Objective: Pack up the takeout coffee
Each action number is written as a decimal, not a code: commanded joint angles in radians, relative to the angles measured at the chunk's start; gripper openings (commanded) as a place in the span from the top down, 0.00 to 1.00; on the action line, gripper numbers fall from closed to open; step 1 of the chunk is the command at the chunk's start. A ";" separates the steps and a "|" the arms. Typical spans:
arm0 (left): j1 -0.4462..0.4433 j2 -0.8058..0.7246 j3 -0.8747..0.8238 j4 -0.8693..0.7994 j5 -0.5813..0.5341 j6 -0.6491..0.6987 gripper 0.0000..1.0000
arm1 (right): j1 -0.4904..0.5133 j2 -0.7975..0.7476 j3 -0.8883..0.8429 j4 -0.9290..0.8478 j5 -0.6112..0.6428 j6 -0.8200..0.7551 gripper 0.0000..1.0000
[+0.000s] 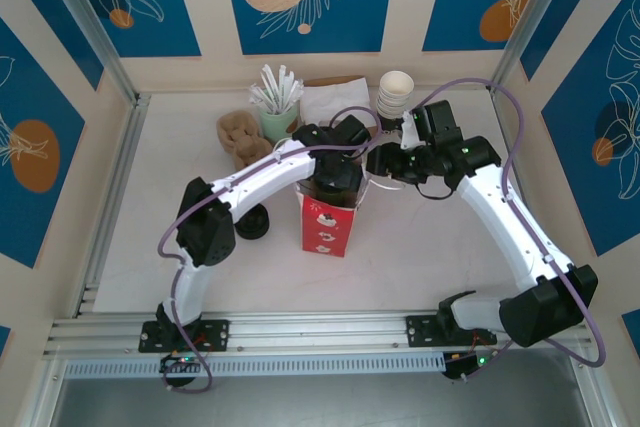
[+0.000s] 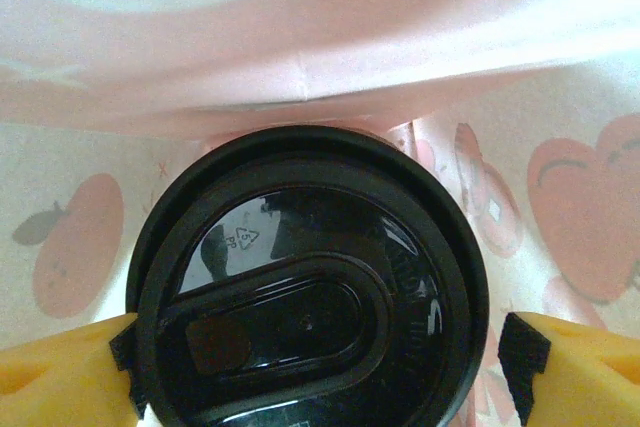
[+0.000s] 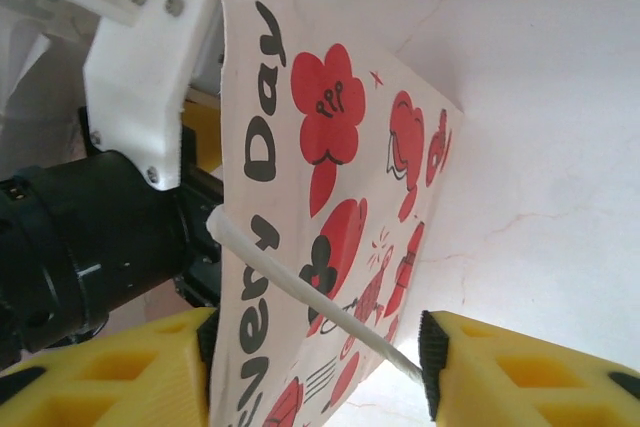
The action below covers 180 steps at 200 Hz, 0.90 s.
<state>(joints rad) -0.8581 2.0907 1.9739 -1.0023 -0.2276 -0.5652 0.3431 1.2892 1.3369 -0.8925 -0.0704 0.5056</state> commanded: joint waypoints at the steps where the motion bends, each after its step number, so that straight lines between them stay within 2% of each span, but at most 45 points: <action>1: -0.001 -0.065 0.010 -0.038 0.006 -0.017 0.11 | -0.009 0.014 0.053 -0.097 0.057 -0.025 0.48; 61: -0.001 -0.112 -0.031 -0.020 0.015 -0.031 0.10 | 0.000 0.027 0.123 -0.200 0.136 -0.054 0.49; 106: 0.000 -0.144 -0.034 0.048 0.063 -0.017 0.10 | 0.014 0.027 0.150 -0.203 0.115 -0.050 0.50; 180: -0.002 -0.143 0.066 -0.009 0.017 -0.009 0.11 | 0.017 0.042 0.208 -0.204 0.104 -0.042 0.50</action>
<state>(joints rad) -0.8593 1.9846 1.9850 -0.9867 -0.1886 -0.5743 0.3542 1.3190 1.5078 -1.0832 0.0383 0.4675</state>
